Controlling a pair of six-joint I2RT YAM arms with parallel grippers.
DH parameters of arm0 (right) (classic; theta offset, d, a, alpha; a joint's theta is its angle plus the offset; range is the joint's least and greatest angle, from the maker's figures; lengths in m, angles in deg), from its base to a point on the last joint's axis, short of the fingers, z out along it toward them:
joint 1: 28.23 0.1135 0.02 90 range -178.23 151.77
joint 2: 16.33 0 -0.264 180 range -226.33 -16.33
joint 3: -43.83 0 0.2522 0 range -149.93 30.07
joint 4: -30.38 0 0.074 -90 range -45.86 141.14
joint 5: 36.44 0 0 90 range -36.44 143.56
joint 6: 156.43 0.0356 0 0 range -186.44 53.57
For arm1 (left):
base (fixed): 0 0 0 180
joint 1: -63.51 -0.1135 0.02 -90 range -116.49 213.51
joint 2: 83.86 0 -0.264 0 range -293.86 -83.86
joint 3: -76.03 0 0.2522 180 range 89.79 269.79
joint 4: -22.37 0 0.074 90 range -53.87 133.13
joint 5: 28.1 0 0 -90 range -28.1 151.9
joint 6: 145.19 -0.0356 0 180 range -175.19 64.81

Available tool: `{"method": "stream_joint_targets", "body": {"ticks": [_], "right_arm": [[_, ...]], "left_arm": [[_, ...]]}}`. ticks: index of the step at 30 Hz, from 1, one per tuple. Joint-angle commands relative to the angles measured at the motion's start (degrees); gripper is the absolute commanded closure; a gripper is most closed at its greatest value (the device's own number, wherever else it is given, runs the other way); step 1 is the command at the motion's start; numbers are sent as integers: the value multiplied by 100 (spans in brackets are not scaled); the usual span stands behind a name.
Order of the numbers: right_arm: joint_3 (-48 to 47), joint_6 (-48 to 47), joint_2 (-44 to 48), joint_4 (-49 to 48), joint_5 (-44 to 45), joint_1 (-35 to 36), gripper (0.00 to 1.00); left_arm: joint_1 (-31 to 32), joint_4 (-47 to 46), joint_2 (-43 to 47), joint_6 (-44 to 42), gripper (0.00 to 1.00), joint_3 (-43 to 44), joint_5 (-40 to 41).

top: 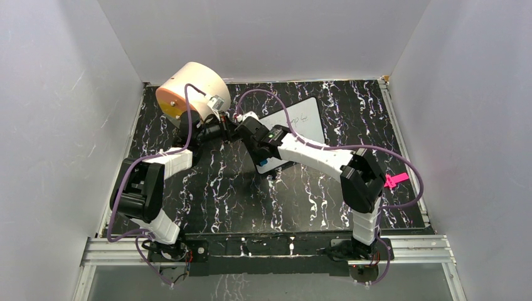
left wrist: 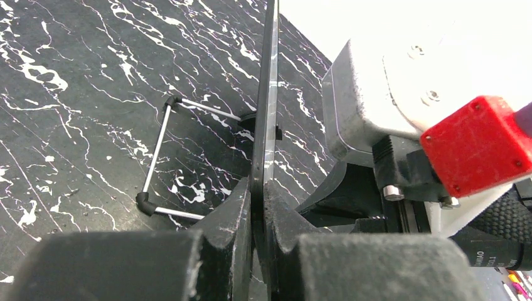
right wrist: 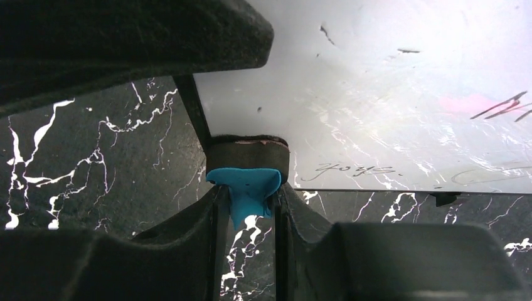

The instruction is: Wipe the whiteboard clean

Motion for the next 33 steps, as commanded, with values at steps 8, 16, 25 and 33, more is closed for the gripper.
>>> {"method": "stream_joint_targets", "body": {"ticks": [8, 16, 25, 33], "right_arm": [[-432, 87, 344, -1040, 542, -754, 86], [-645, 134, 280, -934, 477, -1049, 86], [-473, -355, 265, -1171, 299, -333, 86], [102, -354, 369, -1239, 20, -188, 86]], "left_arm": [[167, 171, -52, -267, 100, -94, -507], [167, 156, -107, -232, 100, -67, -537], [177, 184, -116, -216, 100, -9, -542], [176, 194, -120, -179, 100, 57, -542]]}}
